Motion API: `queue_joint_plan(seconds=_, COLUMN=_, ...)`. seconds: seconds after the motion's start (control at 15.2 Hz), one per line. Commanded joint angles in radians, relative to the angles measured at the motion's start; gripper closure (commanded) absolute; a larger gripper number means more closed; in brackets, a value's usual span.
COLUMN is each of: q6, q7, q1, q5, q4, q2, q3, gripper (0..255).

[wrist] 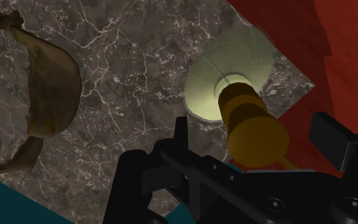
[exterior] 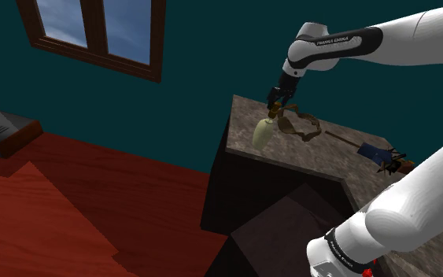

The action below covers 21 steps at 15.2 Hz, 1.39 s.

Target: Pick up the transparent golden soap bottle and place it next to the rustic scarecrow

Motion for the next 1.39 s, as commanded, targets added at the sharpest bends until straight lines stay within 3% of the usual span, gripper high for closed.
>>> queue_joint_plan(seconds=0.0, q6=0.019, q7=0.000, q1=0.000, q5=0.001, q4=-0.014, q2=0.005, q3=0.000, gripper=0)
queue_joint_plan(seconds=0.46, q6=0.019, q7=0.000, q1=0.000, q5=0.001, q4=-0.014, q2=0.005, q3=0.000, gripper=0)
queue_joint_plan(seconds=0.53, q6=0.019, q7=0.000, q1=0.000, q5=0.001, q4=-0.014, q2=0.005, q3=0.000, gripper=255)
queue_joint_plan(seconds=1.12, q6=0.019, q7=0.000, q1=0.000, q5=0.001, q4=-0.014, q2=0.005, q3=0.000, gripper=255)
queue_joint_plan(seconds=1.32, q6=-0.020, q7=0.001, q1=0.000, q5=-0.002, q4=0.012, q2=-0.009, q3=0.001, gripper=255)
